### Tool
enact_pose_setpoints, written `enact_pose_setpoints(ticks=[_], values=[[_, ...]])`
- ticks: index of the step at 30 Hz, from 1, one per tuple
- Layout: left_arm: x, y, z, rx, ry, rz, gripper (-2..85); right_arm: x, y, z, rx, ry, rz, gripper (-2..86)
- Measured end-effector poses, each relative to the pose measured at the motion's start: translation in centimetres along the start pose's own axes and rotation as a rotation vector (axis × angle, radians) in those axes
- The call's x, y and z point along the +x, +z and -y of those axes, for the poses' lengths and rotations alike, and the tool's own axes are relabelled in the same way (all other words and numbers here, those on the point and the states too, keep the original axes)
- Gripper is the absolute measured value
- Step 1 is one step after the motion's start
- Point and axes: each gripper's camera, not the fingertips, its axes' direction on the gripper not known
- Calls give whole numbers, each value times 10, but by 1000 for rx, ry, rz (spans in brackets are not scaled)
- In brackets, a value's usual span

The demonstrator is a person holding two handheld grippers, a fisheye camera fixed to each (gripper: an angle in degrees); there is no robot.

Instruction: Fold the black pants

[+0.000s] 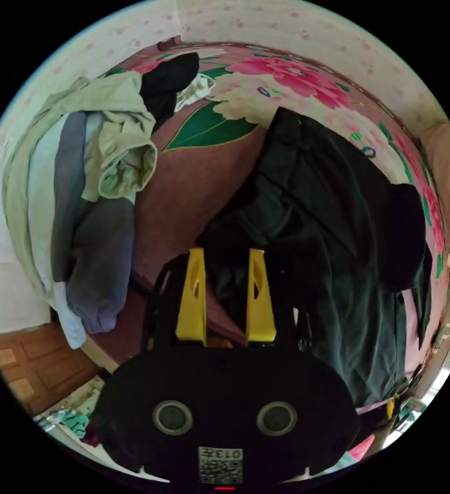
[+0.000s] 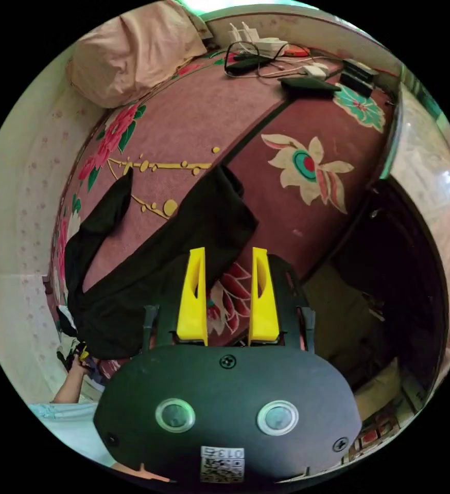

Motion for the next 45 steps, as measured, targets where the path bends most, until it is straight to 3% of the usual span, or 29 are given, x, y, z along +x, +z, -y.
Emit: enact_pose_setpoints(ticks=[2, 5, 9, 14, 16, 19, 21, 24, 26, 30, 35, 39, 45], values=[[14, -12, 4, -7, 82, 25, 42, -8, 22, 3, -49, -22, 10, 63], [18, -56, 9, 57, 172, -50, 27, -34, 29, 8, -67, -77, -135, 21], [-9, -136, -6, 159, 198, -236, 21, -74, -25, -5, 32, -301, -292, 8], [-40, -198, -56, 232, 156, -251, 23, -97, -108, -35, 217, -399, -334, 12], [-44, -193, -69, 198, 162, -168, 28, -104, -109, -30, 200, -411, -363, 18], [-55, -145, -84, 54, 170, -82, 47, -94, -57, -10, 13, -413, -373, 61], [-83, -106, -95, -82, 52, -90, 71, -63, -12, -4, -106, -338, -395, 120], [-116, -127, -100, 87, -118, -209, 103, -57, -22, 3, -12, -275, -300, 128], [-98, -143, -77, 180, -33, -147, 112, -84, -26, 12, 68, -350, -278, 127], [-15, -115, 22, 136, 226, -105, 123, -165, 32, 64, 33, -509, -172, 124], [59, -46, 111, 41, 347, -24, 129, -236, 132, 127, -73, -608, -189, 124], [93, 11, 134, -90, 327, -73, 154, -268, 197, 152, -182, -652, -235, 106], [135, 4, 114, -42, 457, 69, 31, -295, 208, 132, -137, -790, -380, 32]])
